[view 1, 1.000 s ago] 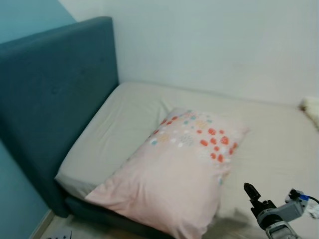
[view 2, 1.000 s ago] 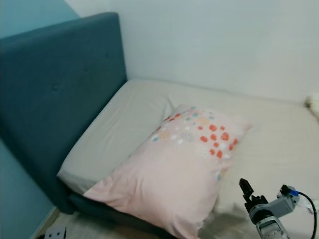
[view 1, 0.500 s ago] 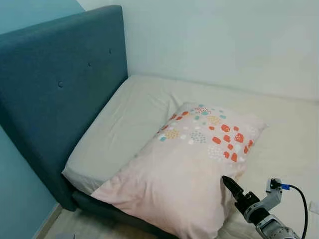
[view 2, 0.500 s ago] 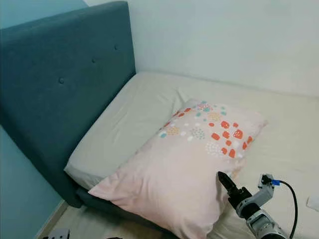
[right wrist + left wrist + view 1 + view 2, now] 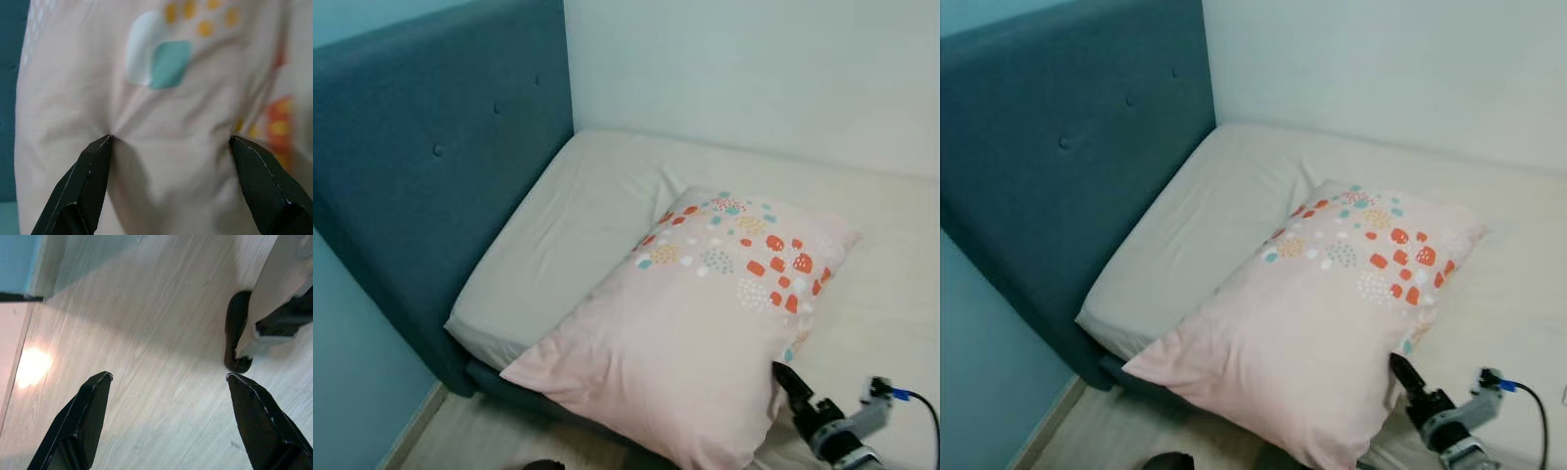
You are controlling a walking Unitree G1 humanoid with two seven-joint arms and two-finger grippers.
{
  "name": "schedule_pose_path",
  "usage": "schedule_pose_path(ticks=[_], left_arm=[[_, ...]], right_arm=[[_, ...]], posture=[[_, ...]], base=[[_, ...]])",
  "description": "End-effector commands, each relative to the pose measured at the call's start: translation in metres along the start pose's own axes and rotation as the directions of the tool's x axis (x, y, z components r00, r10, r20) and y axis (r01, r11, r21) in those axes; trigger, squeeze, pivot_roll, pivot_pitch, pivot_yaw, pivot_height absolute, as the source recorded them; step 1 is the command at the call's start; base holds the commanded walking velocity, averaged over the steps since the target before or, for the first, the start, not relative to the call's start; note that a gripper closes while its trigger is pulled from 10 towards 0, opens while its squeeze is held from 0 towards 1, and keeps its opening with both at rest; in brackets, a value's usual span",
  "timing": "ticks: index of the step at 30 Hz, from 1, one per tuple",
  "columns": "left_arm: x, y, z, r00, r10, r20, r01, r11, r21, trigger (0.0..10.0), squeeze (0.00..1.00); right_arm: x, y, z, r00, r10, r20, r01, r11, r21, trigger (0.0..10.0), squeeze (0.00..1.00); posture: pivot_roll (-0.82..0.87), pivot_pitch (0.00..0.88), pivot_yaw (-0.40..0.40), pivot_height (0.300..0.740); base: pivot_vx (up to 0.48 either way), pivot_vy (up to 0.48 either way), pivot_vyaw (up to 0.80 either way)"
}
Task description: Clean up the room
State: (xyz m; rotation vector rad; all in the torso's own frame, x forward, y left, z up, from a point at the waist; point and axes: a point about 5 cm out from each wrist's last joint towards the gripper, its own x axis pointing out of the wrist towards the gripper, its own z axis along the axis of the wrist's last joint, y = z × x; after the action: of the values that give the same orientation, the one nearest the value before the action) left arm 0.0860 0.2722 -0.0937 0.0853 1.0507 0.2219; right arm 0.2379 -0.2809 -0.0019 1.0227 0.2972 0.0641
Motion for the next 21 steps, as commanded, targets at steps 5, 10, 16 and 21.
schedule_pose_path(ticks=[5,10,16,21], left_arm=[[0.000,0.005,0.008,0.999,-0.009,0.043,0.009,1.000,0.017,10.0,0.00],[0.000,0.006,0.010,0.997,-0.030,0.066,0.028,0.999,0.035,10.0,0.00],[-0.003,0.007,0.004,0.998,-0.042,0.049,0.039,0.997,0.062,10.0,0.00],[-0.003,0.007,0.004,0.998,-0.043,0.052,0.040,0.998,0.058,10.0,0.00]], right_arm=[[0.010,0.006,-0.007,1.000,-0.013,-0.009,0.014,1.000,0.023,10.0,0.00],[0.017,-0.001,-0.013,0.969,-0.246,-0.010,0.244,0.966,-0.083,10.0,0.00],[0.023,0.006,-0.018,0.979,-0.199,-0.043,0.189,0.968,-0.167,10.0,0.00],[0.025,0.011,-0.012,0.992,-0.126,-0.026,0.123,0.987,-0.105,10.0,0.00]], posture=[[0.22,0.186,-0.043,0.610],[0.22,0.215,-0.024,0.610],[0.20,0.232,-0.020,0.575],[0.20,0.236,-0.021,0.550]], base=[[0.000,0.000,0.00],[0.000,0.000,0.00],[0.000,0.000,0.00],[0.000,0.000,0.00]])
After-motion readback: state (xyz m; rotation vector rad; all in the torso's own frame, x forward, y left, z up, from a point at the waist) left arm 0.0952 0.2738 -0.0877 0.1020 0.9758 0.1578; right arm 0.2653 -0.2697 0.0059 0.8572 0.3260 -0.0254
